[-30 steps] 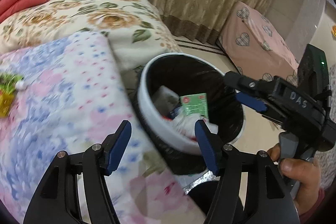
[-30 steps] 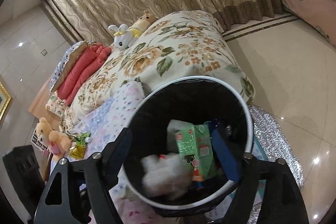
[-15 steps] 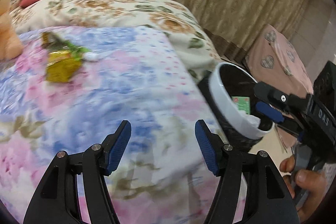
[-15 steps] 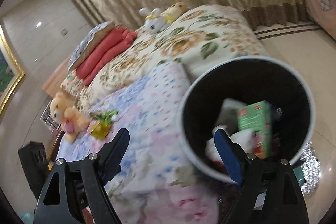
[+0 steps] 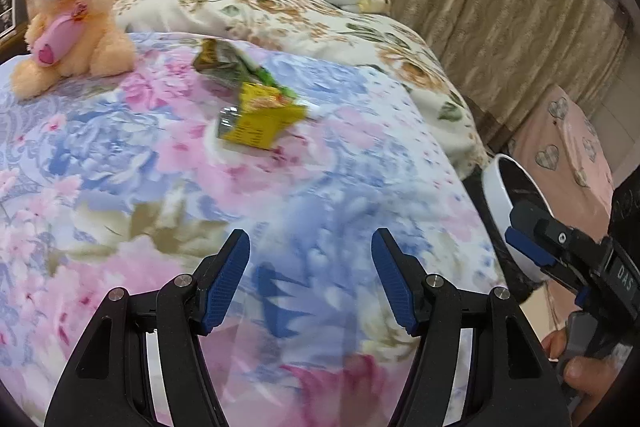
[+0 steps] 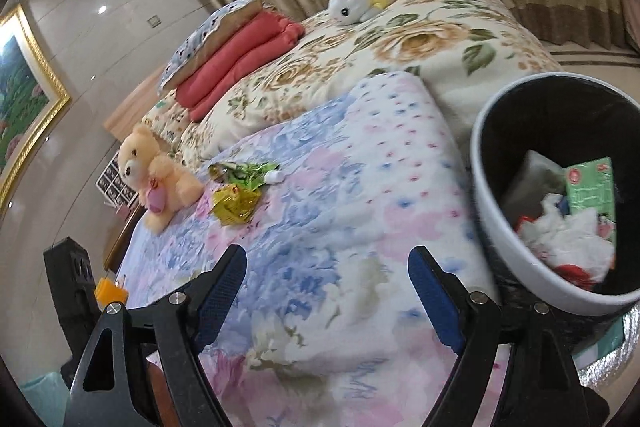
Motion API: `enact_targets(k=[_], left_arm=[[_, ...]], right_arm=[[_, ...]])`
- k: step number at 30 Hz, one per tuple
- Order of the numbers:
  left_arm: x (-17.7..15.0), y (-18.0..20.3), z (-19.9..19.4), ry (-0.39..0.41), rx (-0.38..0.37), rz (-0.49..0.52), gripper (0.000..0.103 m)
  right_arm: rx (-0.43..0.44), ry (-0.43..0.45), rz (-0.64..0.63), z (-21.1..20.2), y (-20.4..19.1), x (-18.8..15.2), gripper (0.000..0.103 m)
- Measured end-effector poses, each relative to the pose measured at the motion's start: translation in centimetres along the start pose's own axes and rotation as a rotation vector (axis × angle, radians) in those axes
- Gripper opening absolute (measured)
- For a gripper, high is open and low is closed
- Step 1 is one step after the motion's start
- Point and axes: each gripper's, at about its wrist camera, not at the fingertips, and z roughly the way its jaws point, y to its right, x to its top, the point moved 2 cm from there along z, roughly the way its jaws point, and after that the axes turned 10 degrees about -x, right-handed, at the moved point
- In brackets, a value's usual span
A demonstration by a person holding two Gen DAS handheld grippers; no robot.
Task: Collect trash
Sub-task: 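Move both tools back over the yellow snack bag and green pouch on the bed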
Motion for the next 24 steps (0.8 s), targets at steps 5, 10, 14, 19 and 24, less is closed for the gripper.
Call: enact_targets(k=[5,10,14,19,24], left_arm=[[1.2,-1.4,0.7,0.004,0.027,-0.005,0.066],[2.8,-2.3,1.8,0.014,0.060,0.013,0.069],[4.5,-2.6,3.3,0.018,0.082,0.039,0.070],[6.0,-2.7,5.2,0.018,0.110,0.070,0.070],[6.4,-2.9,6.6,0.006,0.124,0.095,0.047]], right_arm=[[0.006,-0.014,-0.025,1.7,-0.9,0.2,0.085],[-0.009,-0.009,-0.079,3.4,-1.8,0.7,0.085],[-0.028,-0.011,-0.122,4.5,-2.2,0.9,0.085],[-0.014,-0.034,-0.120,5.9,-2.2,1.2,0.085],[-0.005,-0.051,-0.113,7.0,-2.3,1.6,0.084]])
